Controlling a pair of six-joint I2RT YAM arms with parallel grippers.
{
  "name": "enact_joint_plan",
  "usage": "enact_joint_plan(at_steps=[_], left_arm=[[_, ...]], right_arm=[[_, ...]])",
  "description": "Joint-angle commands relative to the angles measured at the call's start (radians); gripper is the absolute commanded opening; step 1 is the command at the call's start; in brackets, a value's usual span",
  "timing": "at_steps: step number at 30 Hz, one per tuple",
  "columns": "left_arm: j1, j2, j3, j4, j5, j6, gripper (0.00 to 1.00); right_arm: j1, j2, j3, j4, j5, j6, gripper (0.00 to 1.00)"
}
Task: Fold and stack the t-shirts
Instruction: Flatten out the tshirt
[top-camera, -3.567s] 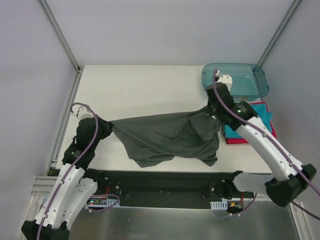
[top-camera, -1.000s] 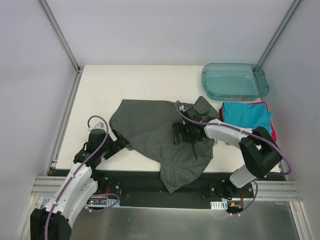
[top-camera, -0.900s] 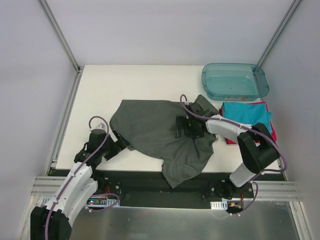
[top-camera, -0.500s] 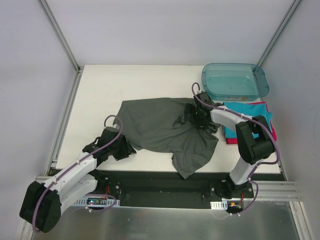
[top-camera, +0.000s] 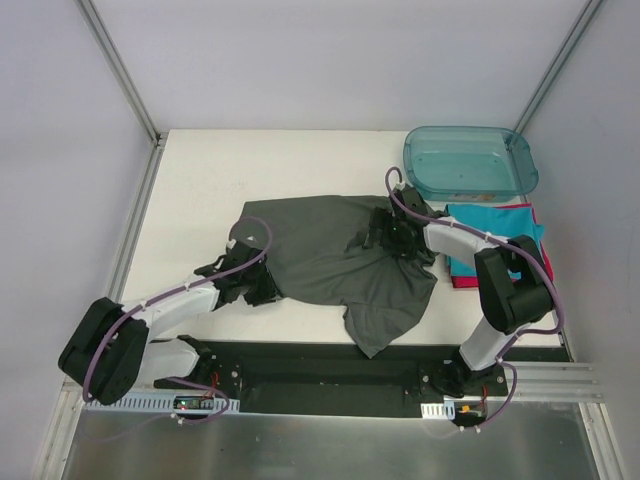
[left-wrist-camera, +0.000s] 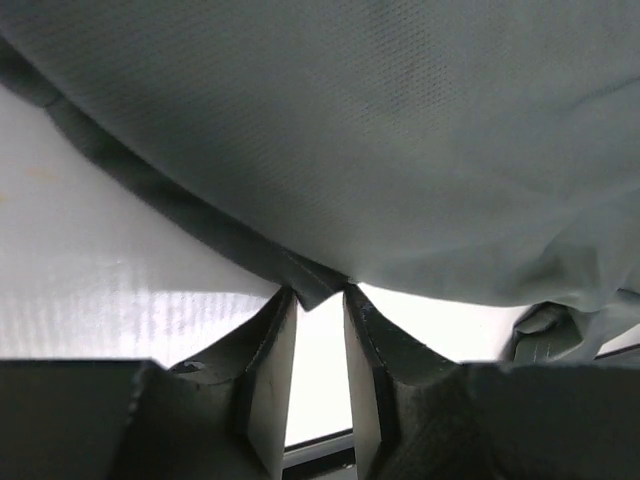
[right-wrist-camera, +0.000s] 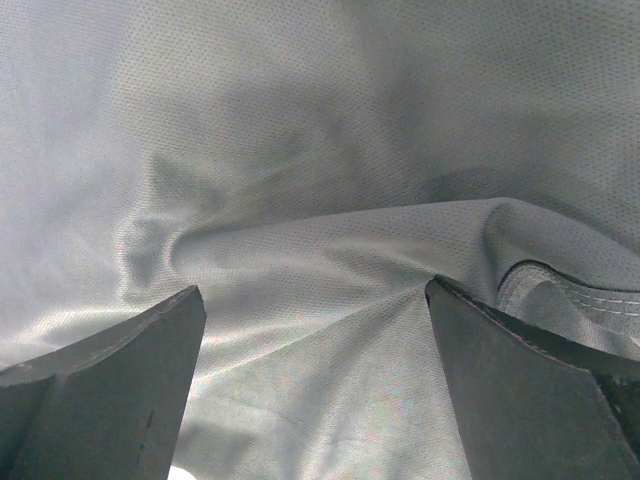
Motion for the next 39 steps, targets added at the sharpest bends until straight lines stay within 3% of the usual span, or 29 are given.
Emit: enact_joint_plan(at_steps=[1,2,4,5,9,15,21,31,34,39], left_arm=[[-0.032,0.065,0.044,0.017,-0.058,-0.025,0.22],[-0.032,0.073,0.044,0.017,-0.067,-0.031,0.19],[-0.034,0.085,0.044,0.017,-0.084,-0.033,0.02],[-0.034,0.084,0.046,0.016,-0.087,-0.034,0.00],[-0.034,0.032,0.046,-0.049,-0.182,-0.014,0.00],[-0.025,-0.238,0.049,-0.331,-0.480,-0.017,0.00],[0.034,-0.436,0.038,-0.486,-0.569,-0.036,0.00],[0.130,-0.514,0.107,-0.561,-0.603,0.020,0.00],[0.130,-0.501,0.151,-0.529,-0.577,0.044,0.00],[0.130,-0.479,0.151,-0.469,-0.520,0.066,0.00]], right_arm=[[0.002,0.020,-0.056,-0.081,0.017,0.005,0.96],[0.000,0.018,-0.061,-0.081,0.017,0.005,0.96],[0.000,0.012,-0.068,-0.080,0.021,0.002,0.96],[0.000,0.011,-0.071,-0.081,0.024,-0.001,0.96],[-0.011,0.011,-0.064,-0.101,0.053,-0.013,0.96],[-0.070,0.020,-0.048,-0.126,0.069,-0.024,0.96],[-0.092,0.024,-0.013,-0.162,0.034,-0.021,0.96],[-0.119,0.009,0.024,-0.212,0.054,-0.062,0.96],[-0.112,-0.034,0.019,-0.190,0.035,-0.143,0.96],[0.026,-0.216,0.007,-0.240,0.167,-0.277,0.96]])
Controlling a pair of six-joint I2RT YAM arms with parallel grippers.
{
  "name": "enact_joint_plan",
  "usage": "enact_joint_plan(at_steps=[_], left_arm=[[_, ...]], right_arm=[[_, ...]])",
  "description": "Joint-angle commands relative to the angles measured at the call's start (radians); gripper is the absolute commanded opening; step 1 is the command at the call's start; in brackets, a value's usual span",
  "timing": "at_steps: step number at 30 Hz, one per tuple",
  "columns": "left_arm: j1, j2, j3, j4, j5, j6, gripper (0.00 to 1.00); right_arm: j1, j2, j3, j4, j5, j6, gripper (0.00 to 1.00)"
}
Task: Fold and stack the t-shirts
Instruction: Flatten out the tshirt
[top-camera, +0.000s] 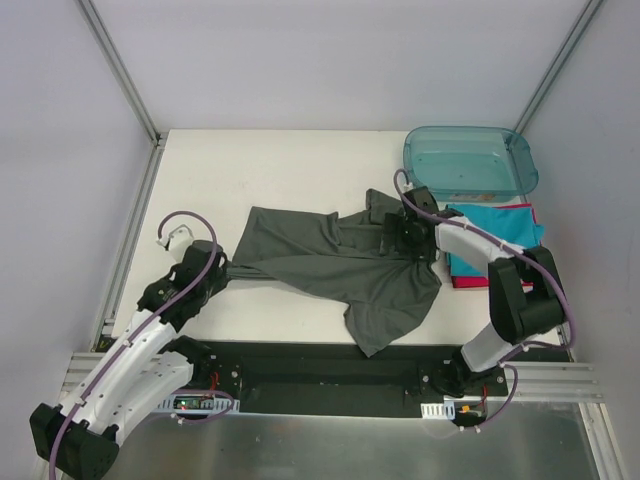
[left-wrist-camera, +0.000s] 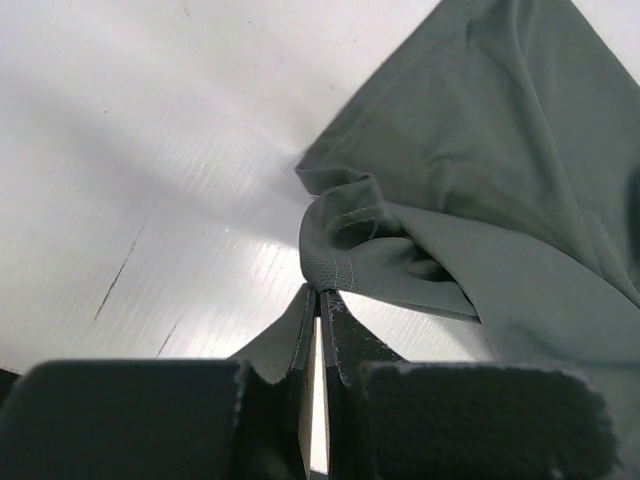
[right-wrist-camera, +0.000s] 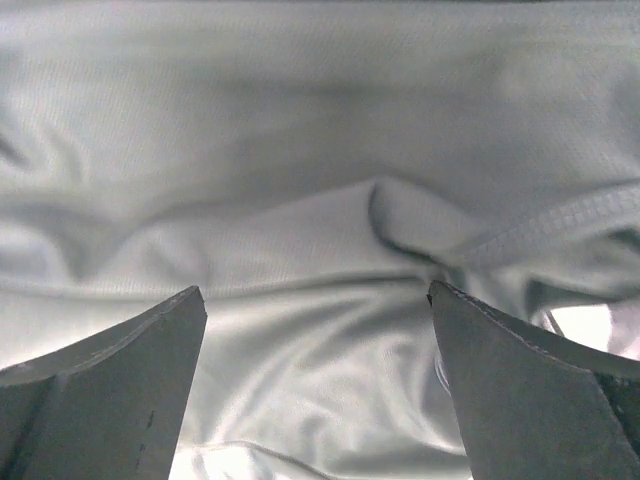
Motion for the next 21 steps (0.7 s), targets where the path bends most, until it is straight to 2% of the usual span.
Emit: enact_joint_plan(at_steps=[1,5,9,11,17,21], left_arm=[[0.014,0.013,0.014,0.034,0.014,0.045,0.00],[0.014,-0.012,-0.022,0.075,0.054,0.045,0.00],[0.014,-0.043,-0.043,0.094,0.071,0.058,0.00],[0.014,-0.049,-0.052,0.100,0.080,0.065,0.00],[0.014,-0.038,-0.075,0.120,0.095,0.063,0.00],[0.014,-0.038,-0.078,0.121,0.095,0.065,0.00]], right_arm=[[0.139,-0.206,-0.002,-0.108,0.152,-0.139,0.96],[0.291,-0.317,-0.043,-0.180,0.174,-0.068,0.96],[0.512,-0.396,-0.137,-0.223,0.144,-0.007,0.99],[0.606,-0.409,-0.165,-0.244,0.122,0.036,0.96],[0.819,-0.300,-0.183,-0.225,0.096,0.148,0.88],[0.850,-0.208,-0.154,-0.277,0.163,0.177,0.80]])
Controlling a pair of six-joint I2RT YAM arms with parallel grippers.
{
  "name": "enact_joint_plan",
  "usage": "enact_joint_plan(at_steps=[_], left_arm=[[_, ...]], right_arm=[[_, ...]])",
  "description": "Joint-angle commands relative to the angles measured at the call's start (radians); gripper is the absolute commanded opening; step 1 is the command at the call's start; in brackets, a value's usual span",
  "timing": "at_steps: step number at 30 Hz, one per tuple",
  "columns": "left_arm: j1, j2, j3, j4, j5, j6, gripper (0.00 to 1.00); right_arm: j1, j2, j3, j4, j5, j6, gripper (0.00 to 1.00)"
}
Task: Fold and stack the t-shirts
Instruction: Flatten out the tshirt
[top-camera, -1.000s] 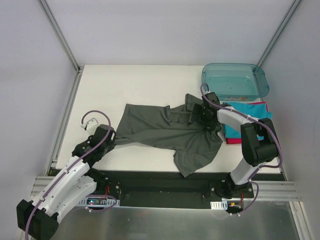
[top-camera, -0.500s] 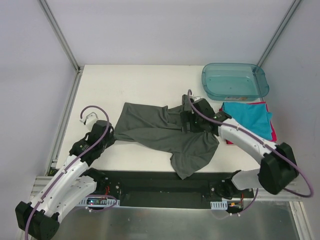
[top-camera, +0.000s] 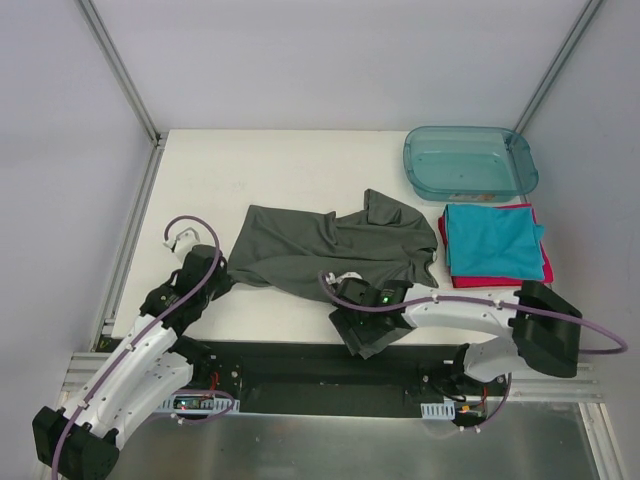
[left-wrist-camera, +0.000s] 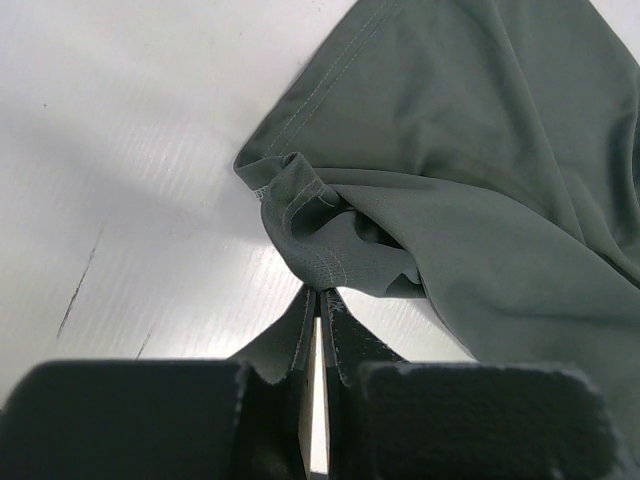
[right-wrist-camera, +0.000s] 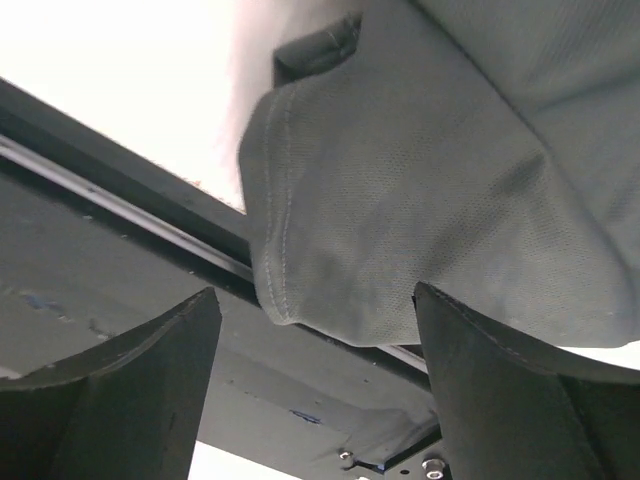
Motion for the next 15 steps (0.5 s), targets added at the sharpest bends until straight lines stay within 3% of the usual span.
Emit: enact_joint_plan(at_steps=[1,3,7,9,15], left_arm=[[0.008,-0.005,-0.010,0.022,0.010,0.015,0.00],[0.008,-0.008,-0.010,0.021,0.006,0.018,0.00],[0.008,-0.005,-0.006,0.022,-0.013,0.018,0.00],[0.008,-0.002,0.004,0.021,-0.022,0.026,0.00],[0.009,0.000,0.025,0.021,-0.068,0.032,0.00]], right_arm=[[0.018,0.084,0.037,-0.066,0.053,0.079,0.76],[0.016,0.126,0.037,-0.088,0.064,0.107,0.74],[0.007,0.135,0.061,-0.195,0.206,0.170,0.36],[-0.017,0.079,0.081,-0.227,0.269,0.159,0.23],[-0.281,-0.177,0.152,-0.238,0.338,0.040,0.04]])
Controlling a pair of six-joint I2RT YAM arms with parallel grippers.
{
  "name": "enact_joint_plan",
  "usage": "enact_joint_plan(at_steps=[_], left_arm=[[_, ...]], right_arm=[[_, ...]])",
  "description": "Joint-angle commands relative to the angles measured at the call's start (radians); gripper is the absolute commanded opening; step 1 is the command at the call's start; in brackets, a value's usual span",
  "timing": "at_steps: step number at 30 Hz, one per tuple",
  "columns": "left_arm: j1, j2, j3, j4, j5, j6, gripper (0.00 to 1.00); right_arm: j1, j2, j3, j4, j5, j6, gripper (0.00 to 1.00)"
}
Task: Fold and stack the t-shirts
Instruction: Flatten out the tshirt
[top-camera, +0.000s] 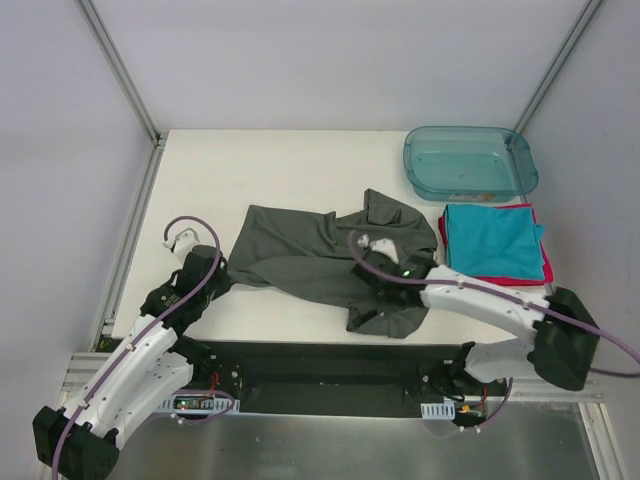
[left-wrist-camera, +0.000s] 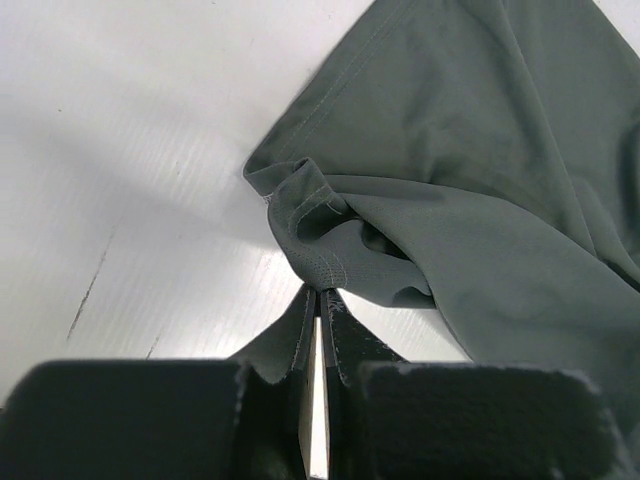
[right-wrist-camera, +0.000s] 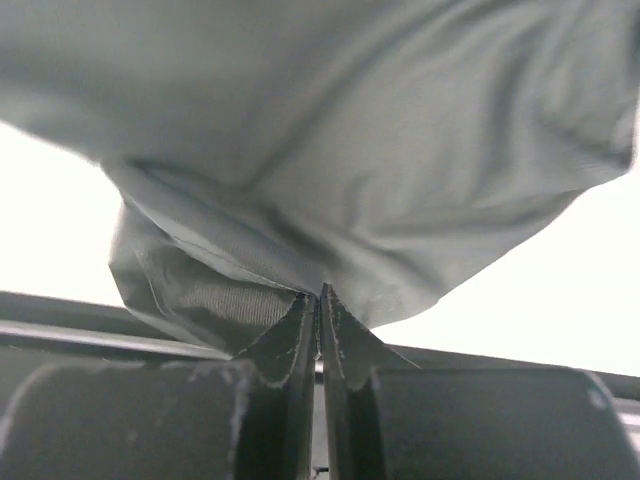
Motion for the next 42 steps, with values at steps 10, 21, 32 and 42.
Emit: enact_joint_plan(at_steps=[10,21,32,42], left_arm=[[0.011,0.070,0.179,0.033,-0.198,0.064,0.00],[0.013,0.167,0.325,0.156,-0.229,0.183,0.00],[0.014,-0.046,0.490,0.157,-0.095,0.285,0.00],[0.014,-0.160,0.434,0.145,-0.016,0.262,0.00]], right_arm=[[-0.604,-0.271,0.411,0.032,0.066,-0.297,0.00],[-0.725,-0.188,0.564,0.102,-0.097,-0.446,0.00],[-0.734,-0.363,0.721,0.035,-0.233,-0.506,0.00],[-0.736,-0.397,0.725,-0.014,-0.170,-0.474,0.00]])
